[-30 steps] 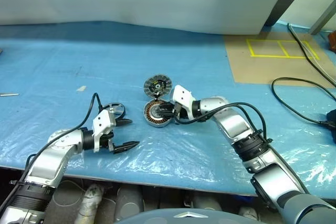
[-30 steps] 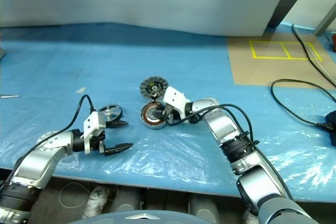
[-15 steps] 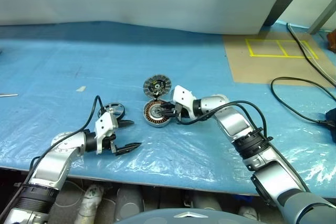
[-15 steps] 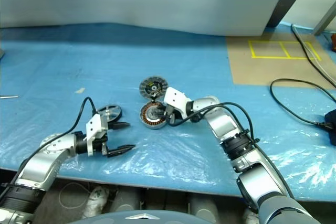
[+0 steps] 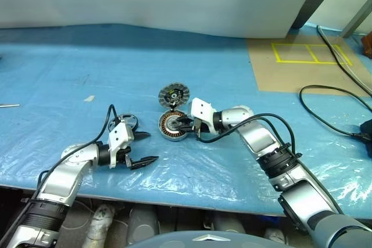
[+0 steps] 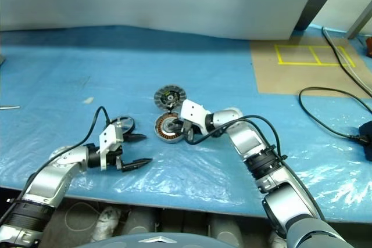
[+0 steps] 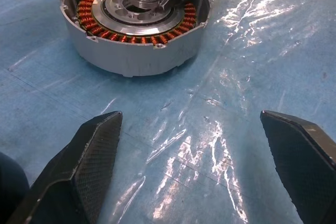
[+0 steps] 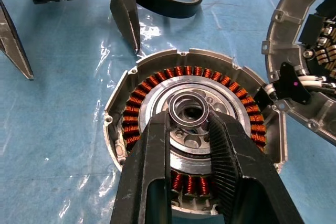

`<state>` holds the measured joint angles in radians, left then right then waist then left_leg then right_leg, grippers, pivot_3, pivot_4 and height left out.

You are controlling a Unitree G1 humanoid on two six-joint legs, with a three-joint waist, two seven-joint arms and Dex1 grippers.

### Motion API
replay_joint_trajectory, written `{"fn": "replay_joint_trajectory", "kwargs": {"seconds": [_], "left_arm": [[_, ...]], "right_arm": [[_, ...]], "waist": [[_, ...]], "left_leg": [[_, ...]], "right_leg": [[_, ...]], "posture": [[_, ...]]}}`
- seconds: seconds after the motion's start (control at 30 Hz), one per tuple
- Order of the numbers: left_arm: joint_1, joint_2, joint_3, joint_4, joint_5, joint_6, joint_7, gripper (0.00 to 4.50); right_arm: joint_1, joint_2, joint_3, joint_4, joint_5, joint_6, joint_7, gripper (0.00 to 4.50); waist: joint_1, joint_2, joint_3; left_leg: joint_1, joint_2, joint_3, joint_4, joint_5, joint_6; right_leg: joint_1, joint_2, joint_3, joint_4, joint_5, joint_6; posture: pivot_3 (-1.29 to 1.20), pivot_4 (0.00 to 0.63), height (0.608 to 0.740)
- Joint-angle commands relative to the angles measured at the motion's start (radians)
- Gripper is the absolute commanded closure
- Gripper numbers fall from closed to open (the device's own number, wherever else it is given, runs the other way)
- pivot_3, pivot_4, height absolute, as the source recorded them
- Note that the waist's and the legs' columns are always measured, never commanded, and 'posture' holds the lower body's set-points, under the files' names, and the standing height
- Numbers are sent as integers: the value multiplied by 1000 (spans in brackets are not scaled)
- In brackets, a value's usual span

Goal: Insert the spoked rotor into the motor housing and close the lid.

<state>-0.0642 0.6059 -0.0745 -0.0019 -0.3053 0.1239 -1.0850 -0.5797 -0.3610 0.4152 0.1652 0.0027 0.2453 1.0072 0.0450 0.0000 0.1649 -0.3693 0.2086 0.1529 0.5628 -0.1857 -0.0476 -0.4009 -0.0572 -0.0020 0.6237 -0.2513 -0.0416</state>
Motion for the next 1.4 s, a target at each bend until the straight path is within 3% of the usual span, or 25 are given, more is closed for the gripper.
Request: {"fn": "replay_joint_trajectory", "kwargs": {"seconds": [0.03,0.57,0.97,1.13,1.4], "left_arm": [[5,-2,1,-12,5,-25,3,63],[15,17,15,-74,-12,14,6,63],[-12,24,14,-191,-32,133,45,63],[-30,35,19,-260,-54,217,70,63],[-57,47,23,-354,-92,329,106,63]], "right_arm": [[2,2,13,8,-20,-15,-5,3853],[-7,19,-45,11,32,62,-12,3853],[0,22,-9,27,-5,25,-21,3853],[6,34,-24,23,2,40,-40,2279],[1,17,-76,-68,85,114,3,2279]], "waist": [[0,0,0],[0,0,0],[0,0,0],[0,0,0],[0,0,0]], "left_leg": [[0,0,0,0,0,0],[1,0,0,1,0,0],[0,0,0,1,0,0],[0,0,0,1,0,0],[0,0,0,1,0,0]], "right_leg": [[0,0,0,0,0,0],[0,0,0,0,0,0],[0,0,0,0,0,0],[0,0,0,0,0,0],[0,0,0,0,0,0]], "posture": [[0,150,740],[0,150,740],[0,150,740],[0,150,740],[0,150,740]]}}
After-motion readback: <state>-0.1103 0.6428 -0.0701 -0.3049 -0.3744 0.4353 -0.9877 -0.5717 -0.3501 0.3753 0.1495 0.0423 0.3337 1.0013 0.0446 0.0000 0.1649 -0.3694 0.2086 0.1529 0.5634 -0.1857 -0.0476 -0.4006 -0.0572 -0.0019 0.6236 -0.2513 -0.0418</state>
